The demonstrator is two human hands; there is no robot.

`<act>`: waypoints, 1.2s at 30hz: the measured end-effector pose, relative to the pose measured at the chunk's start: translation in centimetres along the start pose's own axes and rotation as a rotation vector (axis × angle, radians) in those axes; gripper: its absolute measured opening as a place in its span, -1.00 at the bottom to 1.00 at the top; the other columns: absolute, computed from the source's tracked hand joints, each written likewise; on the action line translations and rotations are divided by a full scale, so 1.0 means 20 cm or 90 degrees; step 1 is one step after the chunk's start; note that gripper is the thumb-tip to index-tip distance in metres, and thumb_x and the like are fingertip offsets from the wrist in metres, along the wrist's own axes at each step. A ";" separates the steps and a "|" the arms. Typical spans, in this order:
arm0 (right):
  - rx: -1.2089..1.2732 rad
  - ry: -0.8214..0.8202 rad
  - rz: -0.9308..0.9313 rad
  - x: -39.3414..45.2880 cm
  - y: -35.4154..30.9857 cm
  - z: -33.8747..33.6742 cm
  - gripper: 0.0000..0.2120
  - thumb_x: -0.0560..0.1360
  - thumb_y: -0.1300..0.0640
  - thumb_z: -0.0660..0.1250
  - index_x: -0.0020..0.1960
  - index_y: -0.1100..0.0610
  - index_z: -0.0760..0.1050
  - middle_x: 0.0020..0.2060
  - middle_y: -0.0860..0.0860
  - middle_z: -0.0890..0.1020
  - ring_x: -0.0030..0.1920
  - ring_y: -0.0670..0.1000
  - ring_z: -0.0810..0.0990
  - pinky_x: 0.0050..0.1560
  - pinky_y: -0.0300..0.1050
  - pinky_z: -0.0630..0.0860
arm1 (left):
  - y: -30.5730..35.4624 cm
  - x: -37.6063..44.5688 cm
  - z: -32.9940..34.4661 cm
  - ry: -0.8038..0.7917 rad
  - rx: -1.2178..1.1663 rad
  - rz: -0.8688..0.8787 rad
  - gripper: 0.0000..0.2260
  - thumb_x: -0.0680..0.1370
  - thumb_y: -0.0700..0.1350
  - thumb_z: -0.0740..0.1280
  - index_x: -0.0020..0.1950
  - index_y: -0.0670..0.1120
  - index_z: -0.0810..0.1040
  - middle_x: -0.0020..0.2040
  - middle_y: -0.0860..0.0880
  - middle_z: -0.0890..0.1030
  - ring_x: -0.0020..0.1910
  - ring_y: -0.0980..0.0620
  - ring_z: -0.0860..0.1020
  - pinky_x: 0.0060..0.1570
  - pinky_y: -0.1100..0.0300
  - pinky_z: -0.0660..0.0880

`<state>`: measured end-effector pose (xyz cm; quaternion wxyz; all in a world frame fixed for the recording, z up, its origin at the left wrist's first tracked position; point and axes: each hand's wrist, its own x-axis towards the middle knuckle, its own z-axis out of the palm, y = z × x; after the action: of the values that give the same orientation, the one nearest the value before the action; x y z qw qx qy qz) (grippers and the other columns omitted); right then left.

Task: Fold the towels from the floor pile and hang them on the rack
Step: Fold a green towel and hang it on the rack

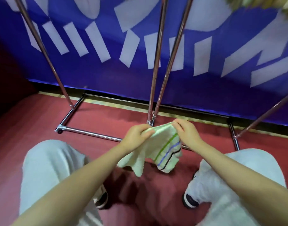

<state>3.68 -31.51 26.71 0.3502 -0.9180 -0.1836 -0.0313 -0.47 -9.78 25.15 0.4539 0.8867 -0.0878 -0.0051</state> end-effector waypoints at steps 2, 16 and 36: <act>0.092 0.032 0.050 -0.03 -0.08 -0.08 -0.77 0.61 0.24 0.16 -0.15 0.28 0.51 -0.26 0.06 0.56 -0.20 -0.03 0.50 -0.20 -0.29 0.29 | 0.05 -0.06 -0.03 0.004 -0.013 -0.003 -0.72 0.58 -0.06 0.34 -0.33 0.03 0.43 -0.41 0.16 0.45 -0.36 0.26 0.40 -0.30 0.34 0.28; 0.289 0.208 0.283 -0.13 -0.01 -0.25 -0.83 0.49 0.26 0.21 -0.20 0.23 0.55 -0.28 0.00 0.54 -0.23 -0.04 0.47 -0.14 -0.10 0.39 | -0.04 -0.26 -0.19 0.098 -0.137 -0.202 -0.78 0.59 -0.13 0.31 -0.26 -0.08 0.54 -0.30 0.09 0.51 -0.32 0.17 0.42 -0.30 0.33 0.35; 0.246 -0.169 0.060 -0.33 -0.34 0.25 -0.76 0.54 0.10 0.31 -0.17 0.28 0.49 -0.38 0.03 0.34 -0.34 -0.09 0.30 -0.31 -0.14 0.23 | 0.09 -0.34 -0.04 0.116 -0.134 -0.022 -0.83 0.56 -0.25 0.34 -0.16 0.00 0.59 -0.21 0.18 0.63 -0.20 0.39 0.53 -0.09 0.45 0.40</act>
<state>-5.23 -25.63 25.97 0.4935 -0.8375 -0.1871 0.1416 -7.31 -9.06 26.66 0.5506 0.8322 -0.0302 0.0585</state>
